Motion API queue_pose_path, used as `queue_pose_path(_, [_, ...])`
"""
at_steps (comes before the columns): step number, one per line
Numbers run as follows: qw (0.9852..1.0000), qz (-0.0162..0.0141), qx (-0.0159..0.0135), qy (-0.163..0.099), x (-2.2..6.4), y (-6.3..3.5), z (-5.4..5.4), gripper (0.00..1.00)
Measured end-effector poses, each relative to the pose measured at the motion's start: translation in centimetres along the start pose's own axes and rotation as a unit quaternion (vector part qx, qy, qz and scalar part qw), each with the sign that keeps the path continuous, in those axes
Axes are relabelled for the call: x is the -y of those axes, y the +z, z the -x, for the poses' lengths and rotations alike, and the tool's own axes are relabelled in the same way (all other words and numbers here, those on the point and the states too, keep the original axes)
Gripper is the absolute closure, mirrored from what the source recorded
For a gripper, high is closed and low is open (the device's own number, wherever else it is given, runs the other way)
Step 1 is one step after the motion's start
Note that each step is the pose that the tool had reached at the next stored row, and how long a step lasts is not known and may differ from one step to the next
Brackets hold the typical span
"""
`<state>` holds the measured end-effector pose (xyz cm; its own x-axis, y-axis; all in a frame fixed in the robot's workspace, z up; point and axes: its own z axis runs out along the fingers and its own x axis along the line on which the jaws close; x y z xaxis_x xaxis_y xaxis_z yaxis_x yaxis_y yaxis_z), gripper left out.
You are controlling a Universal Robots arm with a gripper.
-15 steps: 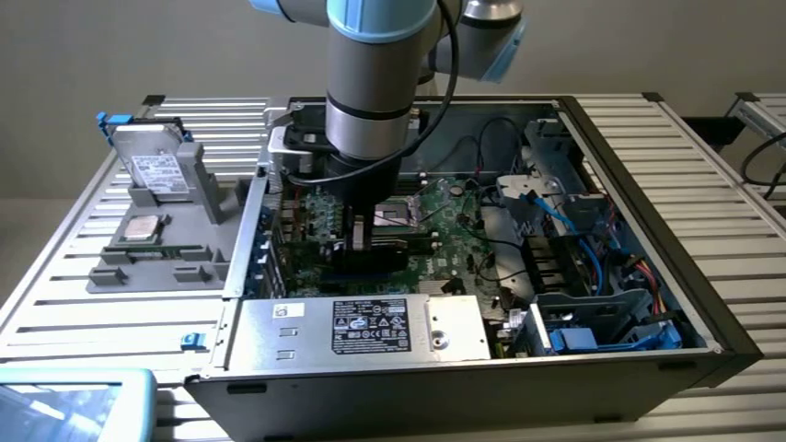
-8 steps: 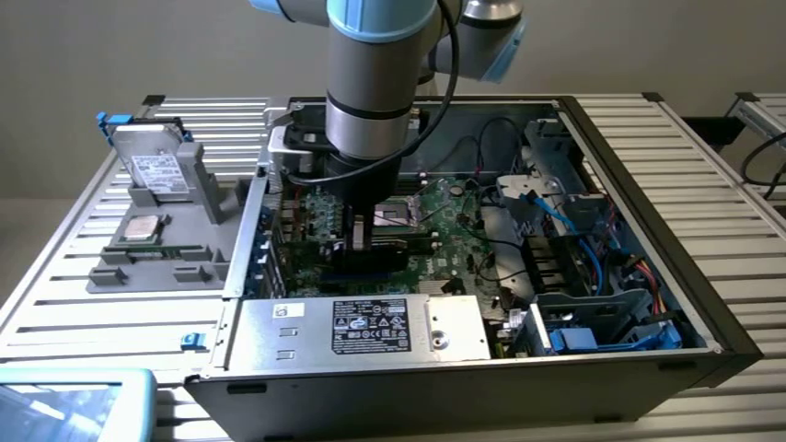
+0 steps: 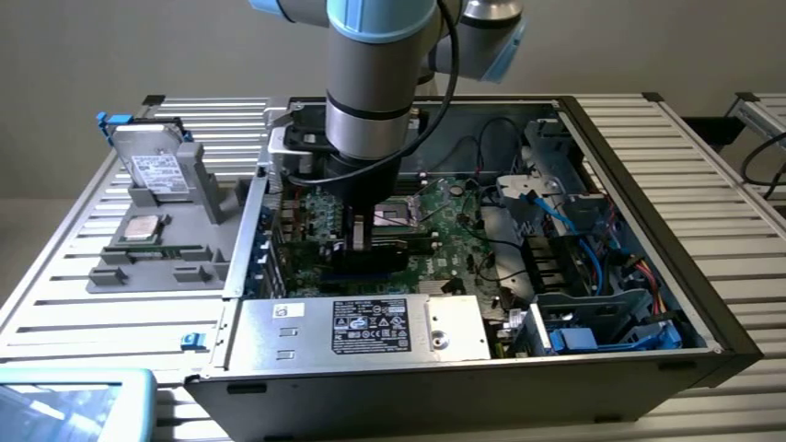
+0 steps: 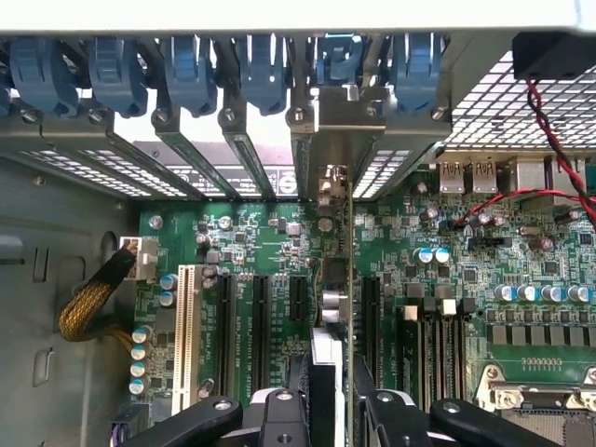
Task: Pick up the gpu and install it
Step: 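Insert the gpu into the slot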
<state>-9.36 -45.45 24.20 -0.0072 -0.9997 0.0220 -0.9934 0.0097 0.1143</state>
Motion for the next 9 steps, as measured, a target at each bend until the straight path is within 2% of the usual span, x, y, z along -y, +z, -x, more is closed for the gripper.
queue_pose_path(9, [0.9999, -0.0003, -0.0013, -0.012, -0.12, 0.02, -0.05, 0.72])
